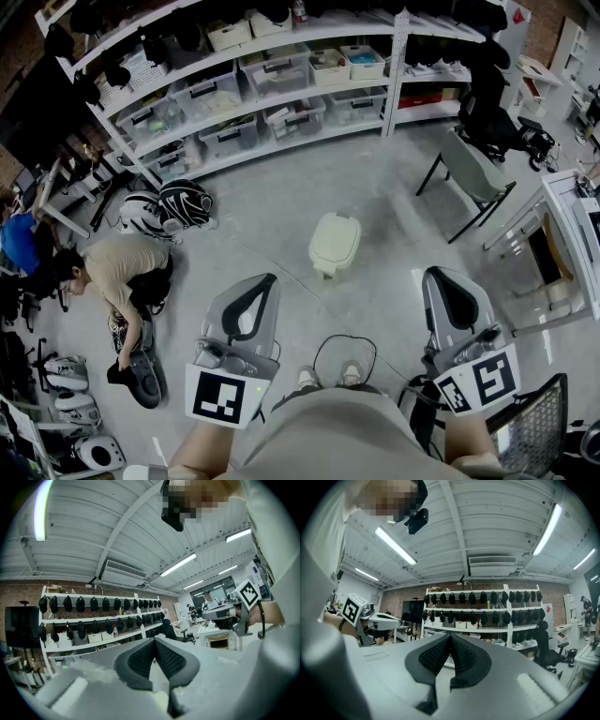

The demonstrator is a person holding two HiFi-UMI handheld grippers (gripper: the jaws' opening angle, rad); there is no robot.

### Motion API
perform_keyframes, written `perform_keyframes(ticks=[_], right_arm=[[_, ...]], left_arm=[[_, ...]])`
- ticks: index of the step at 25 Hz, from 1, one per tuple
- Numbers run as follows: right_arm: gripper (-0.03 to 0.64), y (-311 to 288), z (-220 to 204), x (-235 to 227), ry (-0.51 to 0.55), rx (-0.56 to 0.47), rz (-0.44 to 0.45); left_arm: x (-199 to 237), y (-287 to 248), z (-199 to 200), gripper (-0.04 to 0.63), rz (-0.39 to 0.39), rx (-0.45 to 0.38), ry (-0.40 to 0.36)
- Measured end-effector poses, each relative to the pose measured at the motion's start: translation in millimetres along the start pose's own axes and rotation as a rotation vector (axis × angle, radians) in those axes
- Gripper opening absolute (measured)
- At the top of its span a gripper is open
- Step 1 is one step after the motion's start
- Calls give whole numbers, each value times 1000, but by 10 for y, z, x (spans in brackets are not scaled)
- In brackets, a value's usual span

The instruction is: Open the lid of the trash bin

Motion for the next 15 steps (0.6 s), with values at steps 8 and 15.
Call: perform_keyframes(ticks=[8, 15], right_arm=[[3, 22, -68, -223, -40, -12, -21], [3, -19, -125, -380, -50, -4, -5]], left_arm=[[-80, -196, 12, 3, -1, 2, -4], [-135, -350, 3, 3, 5, 25, -7]])
Point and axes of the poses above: the fingertips, and each gripper's own axes: y backward along the fingers, x to its left, z out of its top, the point moved 7 cm from there along y, backward along the fingers, and after that the axes turned 8 degrees about z, right-handed, at the moved point
